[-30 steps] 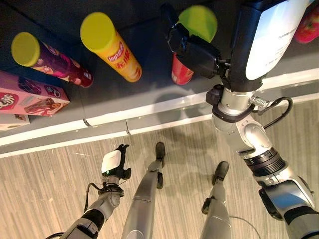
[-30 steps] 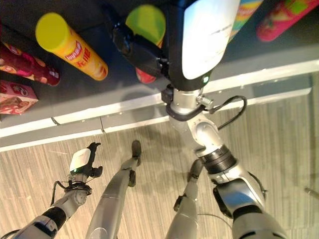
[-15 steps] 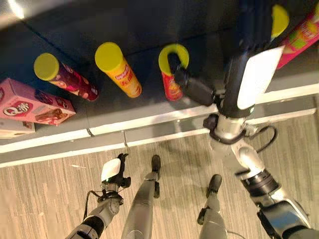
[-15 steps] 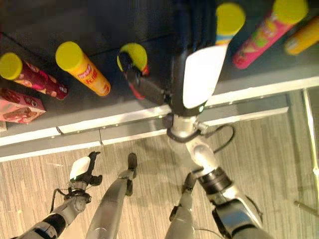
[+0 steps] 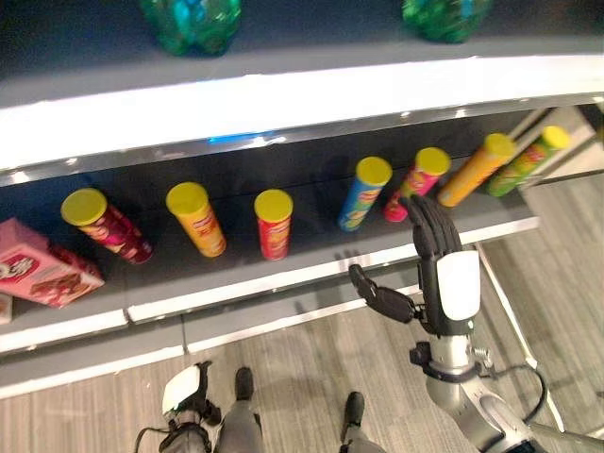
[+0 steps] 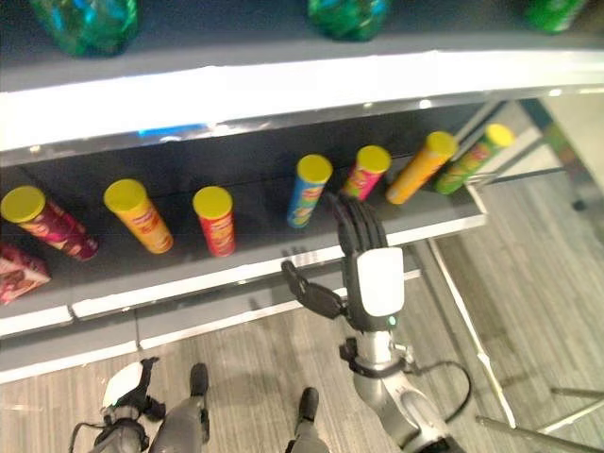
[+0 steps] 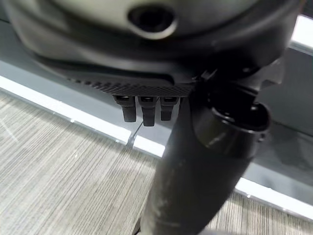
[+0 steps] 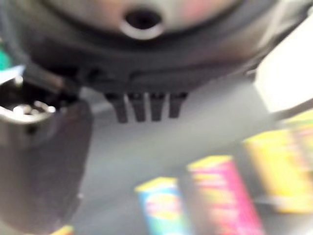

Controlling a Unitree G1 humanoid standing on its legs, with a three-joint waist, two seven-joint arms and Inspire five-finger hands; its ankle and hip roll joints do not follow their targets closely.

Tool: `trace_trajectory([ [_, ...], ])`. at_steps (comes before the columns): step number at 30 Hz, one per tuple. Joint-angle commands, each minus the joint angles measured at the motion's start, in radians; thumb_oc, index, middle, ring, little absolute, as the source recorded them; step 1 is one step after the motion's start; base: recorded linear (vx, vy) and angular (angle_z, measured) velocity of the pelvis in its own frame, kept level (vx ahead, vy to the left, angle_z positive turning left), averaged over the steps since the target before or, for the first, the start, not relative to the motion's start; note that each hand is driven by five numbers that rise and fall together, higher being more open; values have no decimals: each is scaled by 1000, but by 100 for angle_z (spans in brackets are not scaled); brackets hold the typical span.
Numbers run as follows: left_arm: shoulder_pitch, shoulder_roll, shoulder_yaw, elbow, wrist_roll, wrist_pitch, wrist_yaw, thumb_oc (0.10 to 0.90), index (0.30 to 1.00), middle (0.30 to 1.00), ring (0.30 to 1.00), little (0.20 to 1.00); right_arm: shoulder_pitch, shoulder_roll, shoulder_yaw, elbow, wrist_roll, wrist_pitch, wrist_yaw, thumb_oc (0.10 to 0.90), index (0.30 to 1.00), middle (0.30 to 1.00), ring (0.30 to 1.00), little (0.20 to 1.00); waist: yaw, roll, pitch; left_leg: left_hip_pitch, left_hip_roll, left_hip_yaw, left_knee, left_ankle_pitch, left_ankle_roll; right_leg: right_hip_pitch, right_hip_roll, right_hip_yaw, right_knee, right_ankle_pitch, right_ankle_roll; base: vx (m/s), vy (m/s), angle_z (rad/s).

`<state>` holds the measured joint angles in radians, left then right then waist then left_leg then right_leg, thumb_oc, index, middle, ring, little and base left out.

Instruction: Put the goods on the table back onto the shelves and tidy them up.

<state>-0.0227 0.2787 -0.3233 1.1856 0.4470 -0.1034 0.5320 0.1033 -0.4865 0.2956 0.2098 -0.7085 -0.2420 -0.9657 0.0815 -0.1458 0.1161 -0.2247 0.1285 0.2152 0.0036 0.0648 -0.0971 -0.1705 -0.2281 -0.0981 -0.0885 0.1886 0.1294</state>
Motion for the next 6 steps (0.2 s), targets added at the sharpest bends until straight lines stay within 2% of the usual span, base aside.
trace_trajectory([
  [1, 2, -71, -25, 87, -51, -28, 1, 800, 900, 900, 900, 900, -17, 139, -123, 268, 270, -19, -39, 800, 900, 900, 900, 900, -10, 64, -80, 139, 50, -14, -28, -63, -24, -2, 28, 45, 85, -107, 78, 126, -41, -45],
  [2, 4, -78, -23, 98, -72, -30, -8, 800, 900, 900, 900, 900, -19, 199, -157, 411, 373, -20, -29, 800, 900, 900, 900, 900, -19, 65, -93, 159, 54, -1, -34, -64, -27, 7, 34, 51, 85, -111, 77, 233, -48, -42],
  [3, 7, -83, -26, 118, -94, -22, -24, 800, 900, 900, 900, 900, -33, 290, -220, 639, 616, -49, 35, 800, 900, 900, 900, 900, -30, 70, -113, 192, 55, 14, -43, -66, -32, 23, 42, 65, 84, -114, 76, 145, -26, -37],
  [4, 5, -83, -26, 118, -94, -22, -24, 800, 900, 900, 900, 900, -35, 290, -220, 641, 617, -50, 36, 800, 900, 900, 900, 900, -29, 68, -114, 189, 54, 15, -45, -63, -32, 20, 41, 66, 83, -112, 75, 155, -17, -33],
  [6, -9, -85, -28, 150, -132, -9, -62, 800, 900, 900, 900, 900, -85, 358, -300, 941, 935, -41, 155, 800, 900, 900, 900, 900, -36, 74, -137, 220, 58, 29, -55, -64, -40, 41, 50, 73, 81, -117, 73, 134, -27, -25],
])
